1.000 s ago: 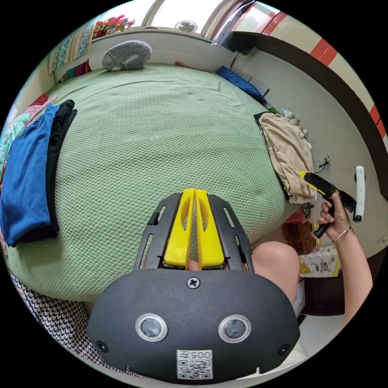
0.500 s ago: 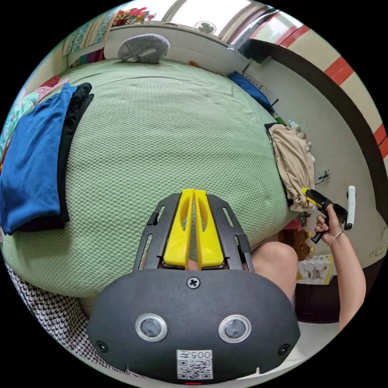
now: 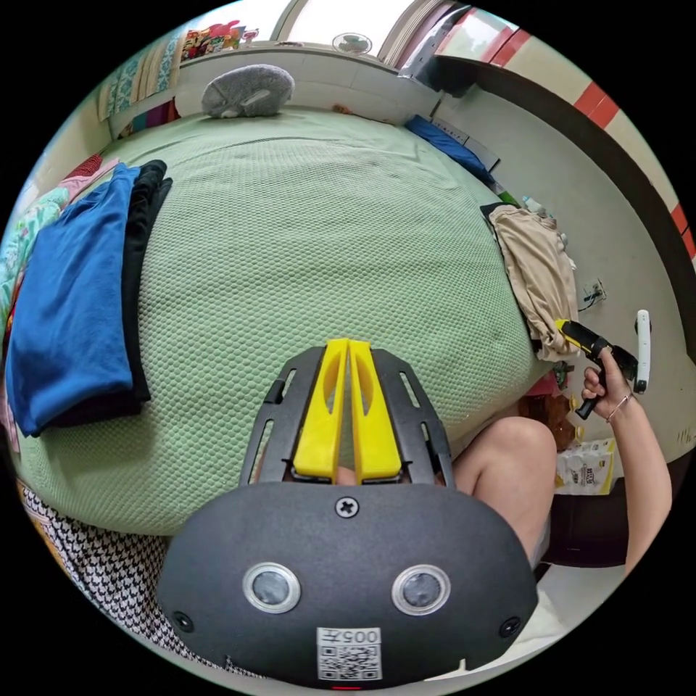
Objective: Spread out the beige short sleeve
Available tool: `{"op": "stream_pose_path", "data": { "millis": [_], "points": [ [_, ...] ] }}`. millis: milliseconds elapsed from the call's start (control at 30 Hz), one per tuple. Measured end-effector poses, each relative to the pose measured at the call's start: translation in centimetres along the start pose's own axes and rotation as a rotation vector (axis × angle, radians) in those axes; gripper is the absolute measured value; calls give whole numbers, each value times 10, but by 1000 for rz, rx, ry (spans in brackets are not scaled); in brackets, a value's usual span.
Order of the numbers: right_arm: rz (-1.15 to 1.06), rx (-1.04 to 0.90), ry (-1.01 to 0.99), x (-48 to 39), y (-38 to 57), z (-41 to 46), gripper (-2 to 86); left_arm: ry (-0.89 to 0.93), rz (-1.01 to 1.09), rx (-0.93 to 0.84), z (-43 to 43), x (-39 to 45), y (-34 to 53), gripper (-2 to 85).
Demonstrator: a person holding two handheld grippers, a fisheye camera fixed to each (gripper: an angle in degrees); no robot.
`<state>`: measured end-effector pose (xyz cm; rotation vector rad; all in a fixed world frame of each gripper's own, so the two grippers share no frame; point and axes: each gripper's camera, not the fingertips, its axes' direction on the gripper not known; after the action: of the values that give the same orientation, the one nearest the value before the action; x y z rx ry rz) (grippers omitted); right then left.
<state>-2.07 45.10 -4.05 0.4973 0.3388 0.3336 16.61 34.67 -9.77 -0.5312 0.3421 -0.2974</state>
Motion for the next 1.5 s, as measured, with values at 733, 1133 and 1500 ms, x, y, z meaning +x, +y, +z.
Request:
{"op": "stream_pose_path", "data": {
  "millis": [733, 1133, 1500],
  "points": [
    [-276, 198, -87, -155, 88, -34, 9, 101, -138, 56, -48, -101, 24, -6],
    [-620, 63, -411, -312, 175, -63, 9, 133, -260, 73, -65, -135, 31, -6],
    [-690, 58, -548, -274, 162, -87, 56, 74, -314, 179, -92, -149, 43, -6]
  ]
}}
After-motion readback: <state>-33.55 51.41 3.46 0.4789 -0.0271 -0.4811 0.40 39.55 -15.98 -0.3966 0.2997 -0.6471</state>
